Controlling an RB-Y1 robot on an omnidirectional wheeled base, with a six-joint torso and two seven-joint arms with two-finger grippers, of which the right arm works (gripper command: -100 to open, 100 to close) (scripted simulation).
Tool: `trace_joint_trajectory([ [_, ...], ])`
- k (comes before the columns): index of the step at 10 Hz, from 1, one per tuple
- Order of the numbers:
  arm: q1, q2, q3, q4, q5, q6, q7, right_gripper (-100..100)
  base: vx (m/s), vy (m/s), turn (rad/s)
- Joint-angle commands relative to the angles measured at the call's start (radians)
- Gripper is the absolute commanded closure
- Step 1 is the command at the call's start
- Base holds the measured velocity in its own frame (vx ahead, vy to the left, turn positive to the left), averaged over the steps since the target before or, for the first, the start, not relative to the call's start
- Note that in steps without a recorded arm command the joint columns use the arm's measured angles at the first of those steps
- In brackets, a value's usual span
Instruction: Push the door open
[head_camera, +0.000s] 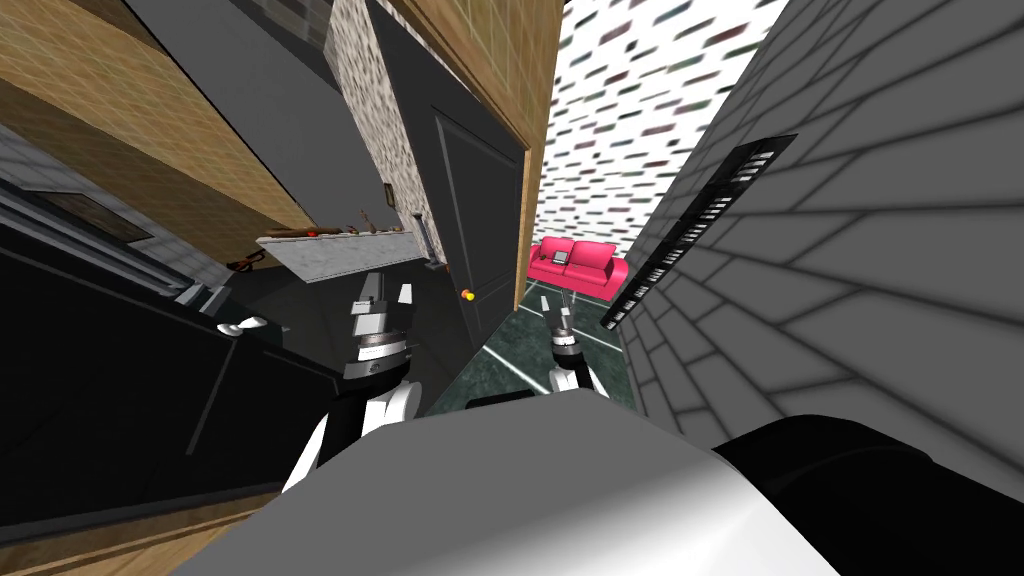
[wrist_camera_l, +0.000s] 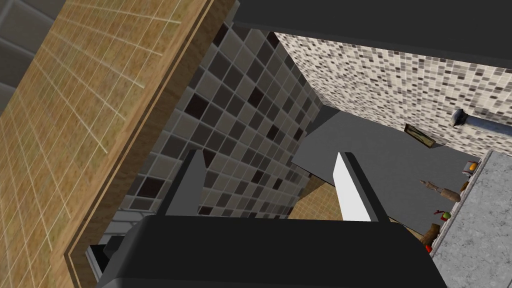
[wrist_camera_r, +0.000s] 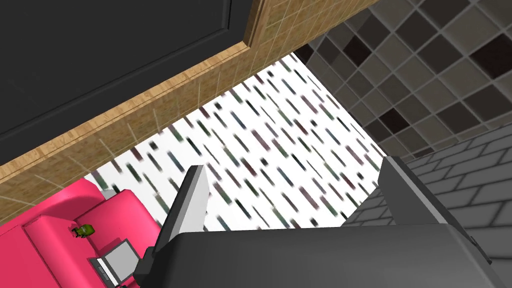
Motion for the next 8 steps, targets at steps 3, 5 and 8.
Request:
trace_joint_trajectory([
  [3, -0.023, -0.025, 0.066, 0.066, -0.008, -0.018, -0.090, -100, 0.094, 0.014, -0.037],
  [5, -0.037, -0.039, 0.106, 0.103, -0.013, -0.026, -0.143, -100, 0.103, -0.008, -0.040],
  [8, -0.058, -0.061, 0.167, 0.159, -0.020, -0.039, -0.222, -100, 0.105, 0.004, -0.040],
])
